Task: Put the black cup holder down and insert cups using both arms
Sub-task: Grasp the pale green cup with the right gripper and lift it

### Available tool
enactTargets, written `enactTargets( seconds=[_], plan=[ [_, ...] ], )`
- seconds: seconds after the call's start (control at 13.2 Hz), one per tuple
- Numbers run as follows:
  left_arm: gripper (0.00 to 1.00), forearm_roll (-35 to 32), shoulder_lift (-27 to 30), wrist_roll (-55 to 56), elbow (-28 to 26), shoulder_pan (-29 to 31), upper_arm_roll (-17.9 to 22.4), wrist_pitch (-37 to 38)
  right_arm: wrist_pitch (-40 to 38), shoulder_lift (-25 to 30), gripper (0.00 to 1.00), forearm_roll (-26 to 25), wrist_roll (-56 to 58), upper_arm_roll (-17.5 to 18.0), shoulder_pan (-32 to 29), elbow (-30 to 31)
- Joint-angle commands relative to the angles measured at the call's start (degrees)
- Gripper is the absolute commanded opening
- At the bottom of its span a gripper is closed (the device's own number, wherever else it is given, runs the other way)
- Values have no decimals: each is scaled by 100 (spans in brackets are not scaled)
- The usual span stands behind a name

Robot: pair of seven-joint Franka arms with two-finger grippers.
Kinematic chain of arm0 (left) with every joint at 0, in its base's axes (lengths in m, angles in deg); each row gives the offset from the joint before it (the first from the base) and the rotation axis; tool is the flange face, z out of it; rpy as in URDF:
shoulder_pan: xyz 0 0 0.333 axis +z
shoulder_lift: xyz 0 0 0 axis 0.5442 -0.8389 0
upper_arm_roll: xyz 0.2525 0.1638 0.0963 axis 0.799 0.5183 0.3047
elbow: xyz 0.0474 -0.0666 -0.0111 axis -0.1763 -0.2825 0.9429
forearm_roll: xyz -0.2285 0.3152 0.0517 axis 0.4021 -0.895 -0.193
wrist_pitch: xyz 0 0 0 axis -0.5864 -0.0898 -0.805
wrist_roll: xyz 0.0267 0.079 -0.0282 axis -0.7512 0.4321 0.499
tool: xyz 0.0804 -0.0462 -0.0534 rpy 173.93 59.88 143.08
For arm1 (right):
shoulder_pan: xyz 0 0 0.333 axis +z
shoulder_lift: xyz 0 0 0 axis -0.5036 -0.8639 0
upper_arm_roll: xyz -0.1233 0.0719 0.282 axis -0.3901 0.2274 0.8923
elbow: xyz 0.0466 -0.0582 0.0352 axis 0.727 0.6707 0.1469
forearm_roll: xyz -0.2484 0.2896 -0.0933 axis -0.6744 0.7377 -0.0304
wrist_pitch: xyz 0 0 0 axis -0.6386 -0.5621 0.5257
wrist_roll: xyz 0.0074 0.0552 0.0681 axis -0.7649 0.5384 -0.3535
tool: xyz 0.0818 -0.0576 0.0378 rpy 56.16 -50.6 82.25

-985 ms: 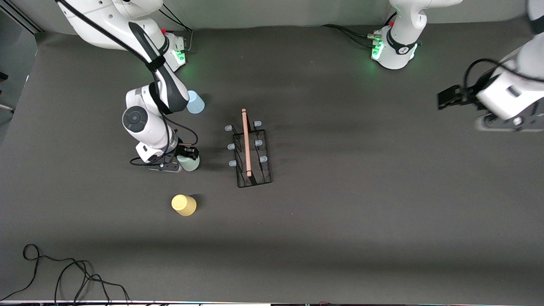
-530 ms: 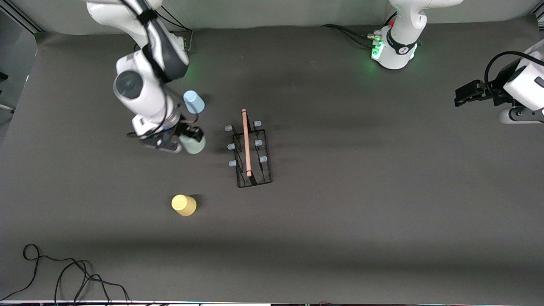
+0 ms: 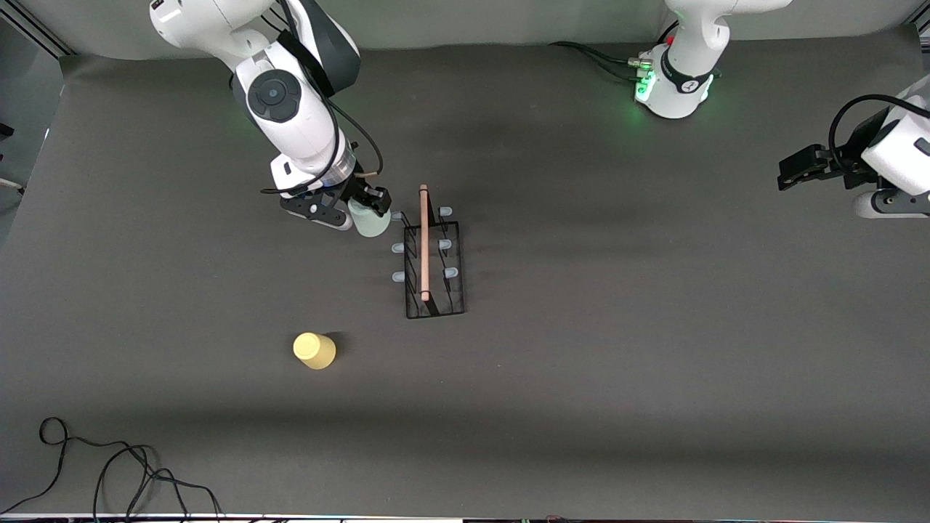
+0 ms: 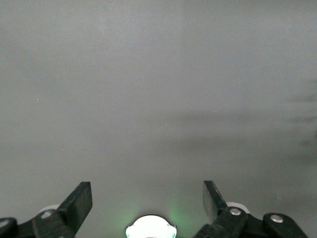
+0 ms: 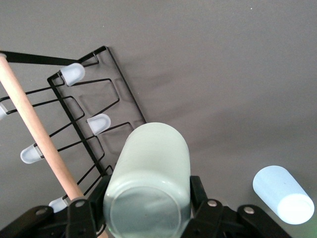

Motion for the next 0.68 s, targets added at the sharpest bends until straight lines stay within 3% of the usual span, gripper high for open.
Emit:
enactTargets(
  seconds=[0.0, 0.45, 0.53, 0.61],
  plan=[
    [100, -92, -2, -90, -36, -108, 87, -81, -88, -193, 0, 81, -300, -22, 157, -265],
    [100, -154, -28, -90, -27, -108, 78, -116, 369, -790, 0, 72, -696, -31, 616, -318],
    [100, -154, -37, -90, -27, -108, 87, -116, 387, -878, 25, 63, -696, -31, 616, -327],
    [100, -154, -37, -90, -36, -108, 78, -116, 422, -896, 93, 63, -696, -39, 607, -336]
  ],
)
